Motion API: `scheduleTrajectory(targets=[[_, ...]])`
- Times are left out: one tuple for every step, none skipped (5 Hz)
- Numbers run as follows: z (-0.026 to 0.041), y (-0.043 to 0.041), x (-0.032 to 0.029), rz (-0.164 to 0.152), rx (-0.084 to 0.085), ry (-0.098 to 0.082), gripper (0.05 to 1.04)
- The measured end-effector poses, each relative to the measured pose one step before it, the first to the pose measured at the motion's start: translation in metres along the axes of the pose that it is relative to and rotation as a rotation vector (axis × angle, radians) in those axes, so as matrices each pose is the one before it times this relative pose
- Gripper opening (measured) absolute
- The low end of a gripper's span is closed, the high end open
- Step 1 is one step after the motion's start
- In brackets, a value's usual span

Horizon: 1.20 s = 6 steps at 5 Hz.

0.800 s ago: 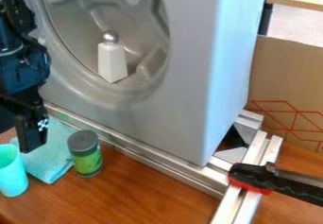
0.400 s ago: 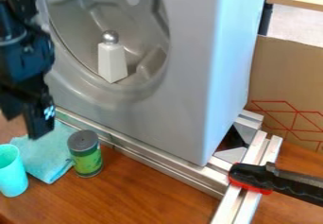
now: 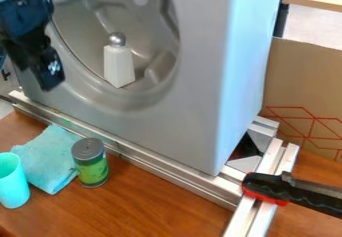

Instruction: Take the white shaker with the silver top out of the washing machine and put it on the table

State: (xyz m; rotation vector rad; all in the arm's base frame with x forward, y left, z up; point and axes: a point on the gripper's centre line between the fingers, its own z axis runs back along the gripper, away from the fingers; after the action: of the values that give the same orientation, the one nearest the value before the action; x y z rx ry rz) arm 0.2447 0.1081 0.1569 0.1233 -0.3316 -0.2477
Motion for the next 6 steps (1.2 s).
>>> scheduleTrajectory(targets=[[-0.00702,0.01671,0.0197,-0.0148,-0.0185,-0.0607,1.001],[-0.00294,0.01054,0.01829,-0.0214,-0.0219,-0.0669,1.001],[-0.00768,-0.0007,0.00365,-0.0124,-0.0335,-0.0124,1.001],[-0.00966,-0.00362,-0.00048,-0.0029,-0.0399,0.0089,1.001],[-0.00792,0.00012,0.01081,-0.0155,-0.0208,0.007,1.001],[-0.01312,-0.00056,0.00962,0.005,-0.0114,0.0343,1.001]])
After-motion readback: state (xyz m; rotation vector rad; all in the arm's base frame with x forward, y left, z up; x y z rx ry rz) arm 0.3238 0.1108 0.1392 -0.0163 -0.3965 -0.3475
